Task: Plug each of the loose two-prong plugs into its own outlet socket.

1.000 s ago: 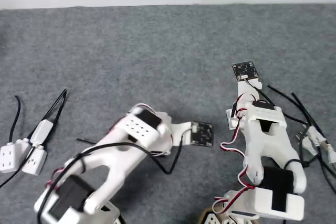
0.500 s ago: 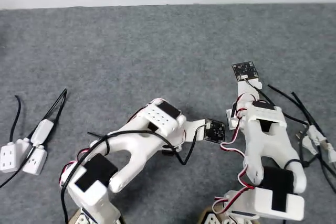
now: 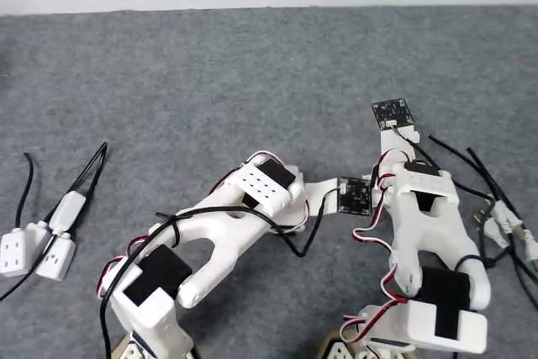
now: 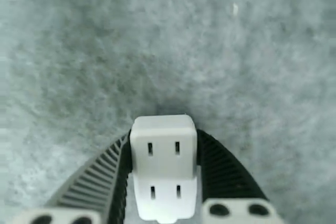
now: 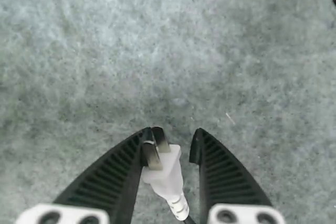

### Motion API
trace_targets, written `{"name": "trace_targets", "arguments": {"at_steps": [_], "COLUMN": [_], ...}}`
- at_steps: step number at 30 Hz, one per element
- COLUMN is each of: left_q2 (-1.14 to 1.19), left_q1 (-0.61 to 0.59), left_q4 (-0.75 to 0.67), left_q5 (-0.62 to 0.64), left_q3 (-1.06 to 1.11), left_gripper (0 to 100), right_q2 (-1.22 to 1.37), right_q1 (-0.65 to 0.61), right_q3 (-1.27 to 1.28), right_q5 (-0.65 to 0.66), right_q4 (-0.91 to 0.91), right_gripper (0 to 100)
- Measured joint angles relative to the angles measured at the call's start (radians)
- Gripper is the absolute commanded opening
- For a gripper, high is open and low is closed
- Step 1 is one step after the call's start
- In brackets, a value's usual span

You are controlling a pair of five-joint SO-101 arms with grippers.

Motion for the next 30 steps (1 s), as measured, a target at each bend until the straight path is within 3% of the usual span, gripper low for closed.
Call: {"name": "trace_targets", "arguments": {"at_steps": [8, 14, 19, 26, 30], "left_q2": [0.000, 0.000, 0.000, 0.002, 0.002], "left_q1": [0.000, 0.000, 0.006, 0.008, 0.008], "left_q4": [-0.043, -0.035, -0.031, 0.041, 0.130], "left_q5": [0.086, 0.097, 0.098, 0.097, 0.089], "left_q3": [0.000, 0.000, 0.000, -0.043, -0.091], "left_gripper": [2, 15, 17, 17, 25], "right_q2": [0.000, 0.000, 0.000, 0.000, 0.000], "right_q1": [0.000, 0.000, 0.002, 0.005, 0.008], "right_q3": [0.000, 0.000, 0.000, 0.000, 0.000], "right_q5": [0.000, 0.000, 0.000, -0.018, -0.034], "right_q4": [0.000, 0.000, 0.000, 0.000, 0.000], "right_gripper": [11.7, 11.7, 11.7, 12.7, 17.7]}}
